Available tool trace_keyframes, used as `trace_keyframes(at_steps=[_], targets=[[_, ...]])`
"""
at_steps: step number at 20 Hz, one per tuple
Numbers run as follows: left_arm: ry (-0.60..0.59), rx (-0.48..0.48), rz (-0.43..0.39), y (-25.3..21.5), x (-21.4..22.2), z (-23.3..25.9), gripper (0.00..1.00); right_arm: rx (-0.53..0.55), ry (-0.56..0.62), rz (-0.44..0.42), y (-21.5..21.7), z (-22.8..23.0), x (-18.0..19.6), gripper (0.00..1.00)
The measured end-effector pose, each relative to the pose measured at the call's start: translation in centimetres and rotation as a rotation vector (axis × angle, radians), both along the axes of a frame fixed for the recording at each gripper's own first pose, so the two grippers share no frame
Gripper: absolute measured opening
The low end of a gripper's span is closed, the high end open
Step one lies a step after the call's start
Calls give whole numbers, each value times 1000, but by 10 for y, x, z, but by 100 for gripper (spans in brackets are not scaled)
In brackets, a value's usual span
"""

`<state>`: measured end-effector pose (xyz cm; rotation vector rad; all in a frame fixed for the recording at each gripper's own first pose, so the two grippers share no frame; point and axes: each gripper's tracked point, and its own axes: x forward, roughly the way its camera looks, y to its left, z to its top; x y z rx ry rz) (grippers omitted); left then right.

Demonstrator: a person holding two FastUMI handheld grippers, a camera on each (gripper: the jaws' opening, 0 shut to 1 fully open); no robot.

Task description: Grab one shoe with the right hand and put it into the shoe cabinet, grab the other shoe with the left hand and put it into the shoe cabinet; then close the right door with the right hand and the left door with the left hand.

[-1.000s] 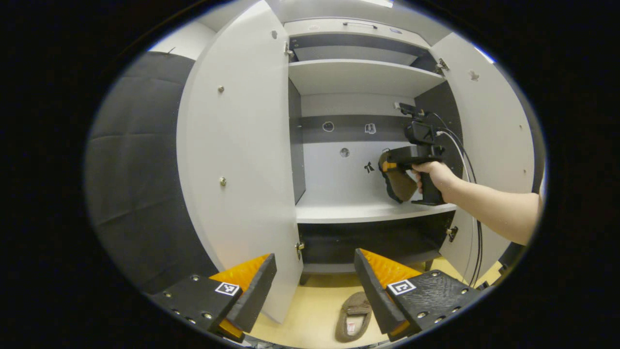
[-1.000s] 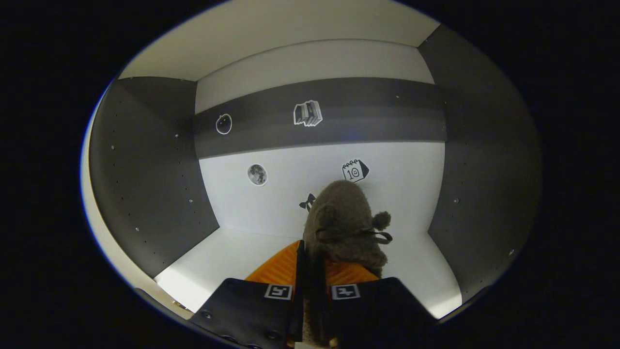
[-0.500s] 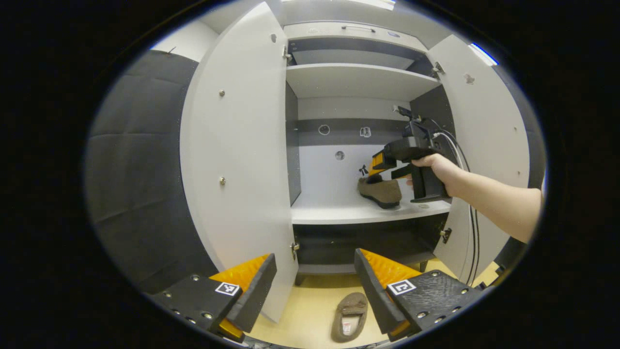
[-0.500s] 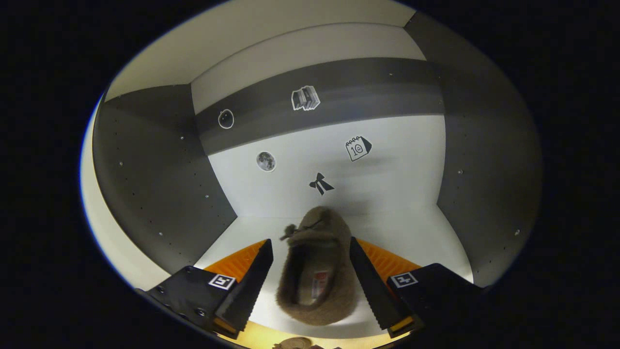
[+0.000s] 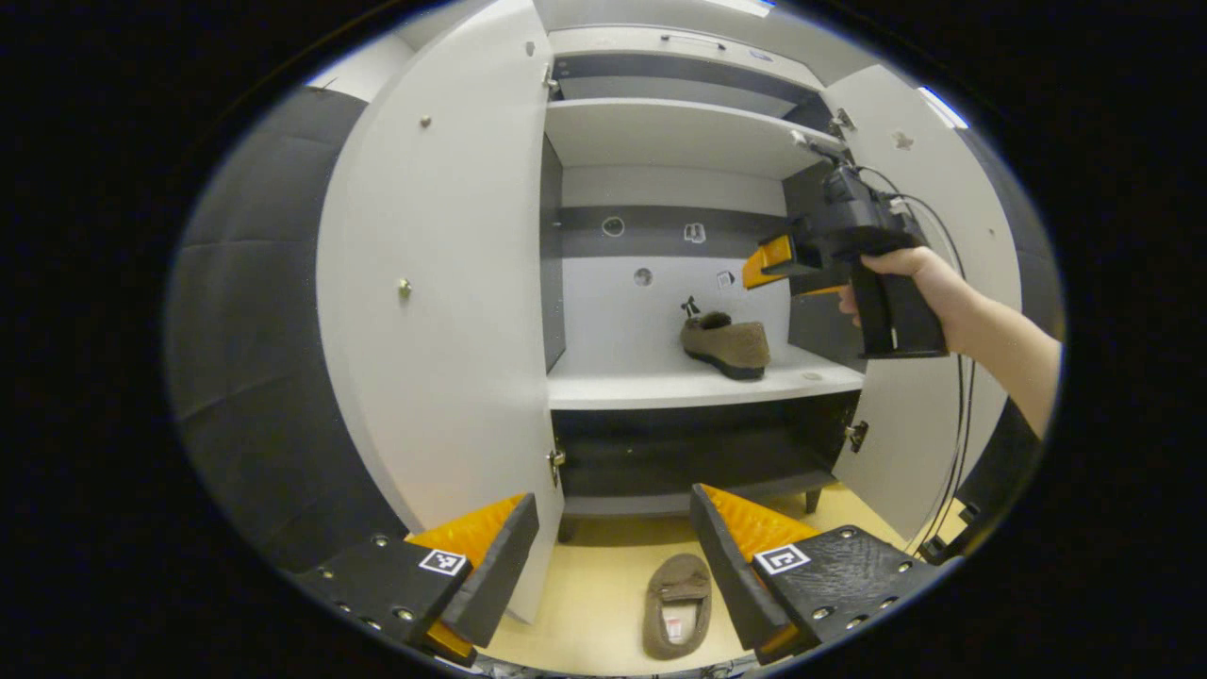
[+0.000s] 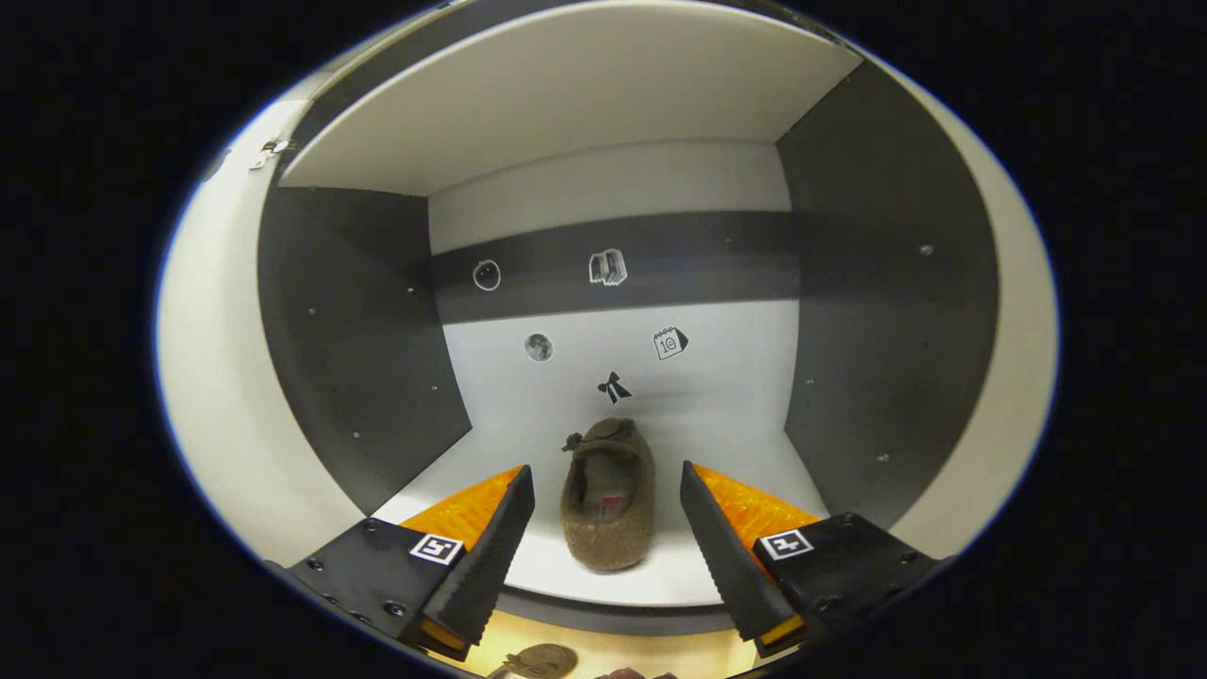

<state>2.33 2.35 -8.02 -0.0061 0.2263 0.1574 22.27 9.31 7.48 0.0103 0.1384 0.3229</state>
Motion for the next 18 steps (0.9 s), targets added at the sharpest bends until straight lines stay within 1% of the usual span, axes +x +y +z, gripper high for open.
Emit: trace_keyframes(at_steps=[1, 4, 8, 13, 14, 16, 18], targets=[[17, -3, -21, -2, 3, -8, 94, 8, -9, -6, -4, -1, -11, 92], [80, 10, -91, -12, 15, -38, 94, 34, -28, -35, -21, -10, -40, 92], [192, 26, -189, -28, 24, -94, 94, 43, -5, -92, -48, -45, -73, 92], [338, 57, -273, -41, 19, -164, 94, 53, 28, -155, -72, -85, -118, 92], [361, 66, -292, -42, 19, -173, 94, 54, 34, -165, -74, -92, -128, 98], [406, 79, -323, -43, 19, -197, 94, 51, 42, -180, -77, -105, -149, 98], [451, 99, -336, -43, 21, -222, 94, 50, 57, -198, -79, -119, -169, 98]])
